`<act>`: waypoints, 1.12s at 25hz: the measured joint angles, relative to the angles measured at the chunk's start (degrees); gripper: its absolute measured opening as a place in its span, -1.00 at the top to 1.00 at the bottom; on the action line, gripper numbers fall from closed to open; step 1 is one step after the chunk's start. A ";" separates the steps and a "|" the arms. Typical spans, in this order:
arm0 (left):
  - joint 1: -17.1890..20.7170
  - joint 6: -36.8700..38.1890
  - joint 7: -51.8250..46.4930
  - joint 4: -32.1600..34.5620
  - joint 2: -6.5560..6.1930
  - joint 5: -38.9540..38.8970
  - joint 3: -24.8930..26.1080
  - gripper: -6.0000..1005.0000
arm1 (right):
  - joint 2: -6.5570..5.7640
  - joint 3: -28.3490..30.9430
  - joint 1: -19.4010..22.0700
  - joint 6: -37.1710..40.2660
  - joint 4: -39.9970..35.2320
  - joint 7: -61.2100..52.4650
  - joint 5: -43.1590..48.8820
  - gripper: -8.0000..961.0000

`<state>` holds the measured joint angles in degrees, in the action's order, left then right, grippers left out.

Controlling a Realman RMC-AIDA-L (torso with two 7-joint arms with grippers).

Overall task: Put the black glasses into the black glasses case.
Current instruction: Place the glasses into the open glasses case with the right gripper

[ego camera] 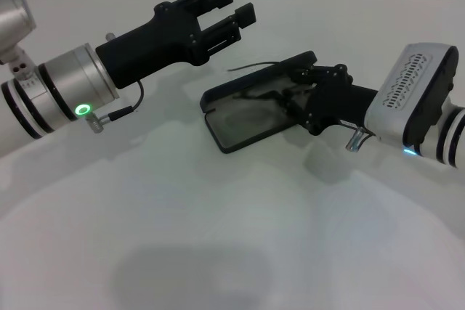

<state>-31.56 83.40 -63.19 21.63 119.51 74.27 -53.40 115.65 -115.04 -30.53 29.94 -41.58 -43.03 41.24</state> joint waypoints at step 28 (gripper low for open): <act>0.54 -0.41 0.00 0.20 -0.24 0.44 0.00 -0.18 | 0.47 -9.40 2.20 -19.31 -11.51 0.03 15.23 0.68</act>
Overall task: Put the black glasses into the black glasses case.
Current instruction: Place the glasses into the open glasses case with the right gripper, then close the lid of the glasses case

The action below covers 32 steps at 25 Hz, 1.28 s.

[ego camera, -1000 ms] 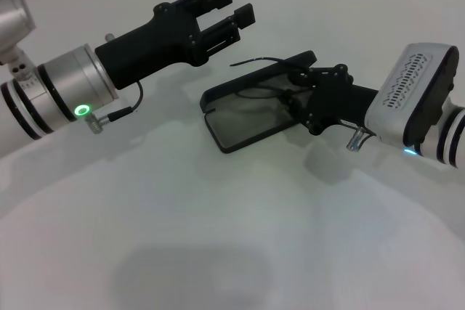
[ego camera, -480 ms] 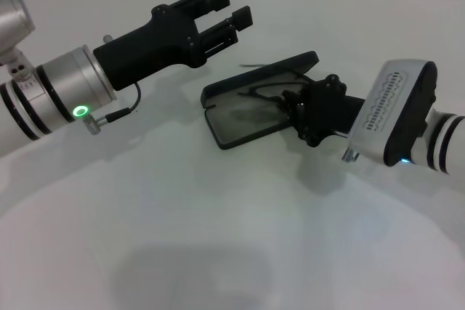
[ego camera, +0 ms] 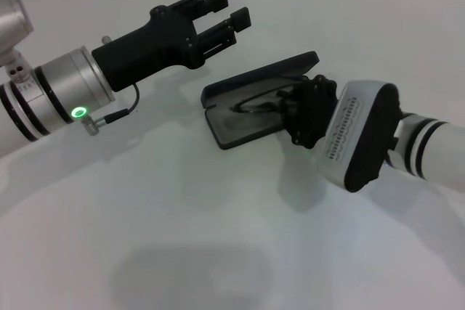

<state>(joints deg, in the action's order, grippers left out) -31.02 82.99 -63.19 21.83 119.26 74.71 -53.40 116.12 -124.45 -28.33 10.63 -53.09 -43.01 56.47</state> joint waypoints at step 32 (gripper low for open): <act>0.82 -1.98 -2.95 0.20 -0.69 -0.05 -0.03 -0.19 | -5.38 4.53 6.33 20.61 -4.97 -11.26 1.14 0.00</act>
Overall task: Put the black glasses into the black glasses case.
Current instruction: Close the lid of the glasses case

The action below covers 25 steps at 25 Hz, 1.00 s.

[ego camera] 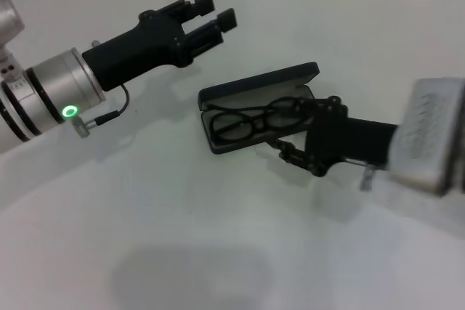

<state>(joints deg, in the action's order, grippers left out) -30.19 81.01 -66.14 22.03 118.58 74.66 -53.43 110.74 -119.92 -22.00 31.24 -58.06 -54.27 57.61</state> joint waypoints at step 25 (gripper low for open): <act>-14.07 -24.27 -26.93 2.98 1.12 27.50 -10.22 -0.19 | -0.73 40.09 -8.00 57.46 33.94 -5.14 19.92 -0.03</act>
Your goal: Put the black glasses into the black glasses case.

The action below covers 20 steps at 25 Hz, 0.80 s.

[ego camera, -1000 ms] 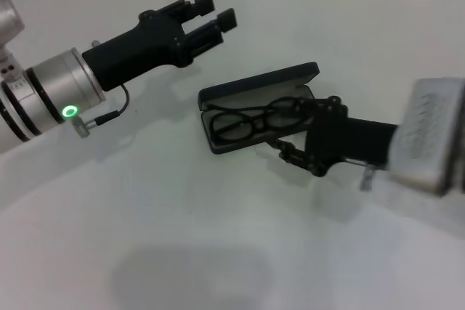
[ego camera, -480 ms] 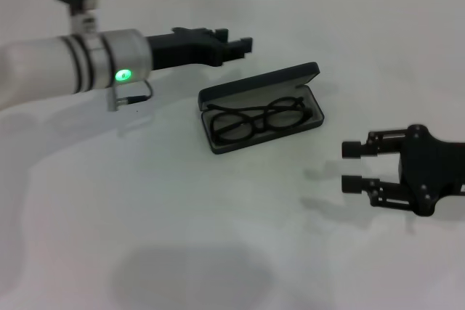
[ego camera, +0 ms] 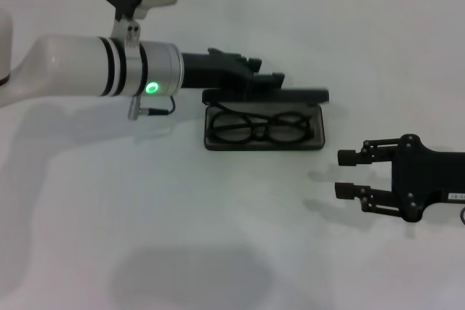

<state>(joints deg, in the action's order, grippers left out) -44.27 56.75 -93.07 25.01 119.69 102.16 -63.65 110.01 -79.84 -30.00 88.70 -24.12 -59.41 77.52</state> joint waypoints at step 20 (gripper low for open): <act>13.00 25.66 28.49 3.79 -1.22 -23.77 -5.30 -0.18 | 0.75 0.10 -1.21 0.33 -2.26 0.70 0.51 -0.10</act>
<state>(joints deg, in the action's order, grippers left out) -31.27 82.41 -64.58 28.80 118.47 78.38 -68.95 110.76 -79.74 -31.21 89.04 -26.38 -58.71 78.04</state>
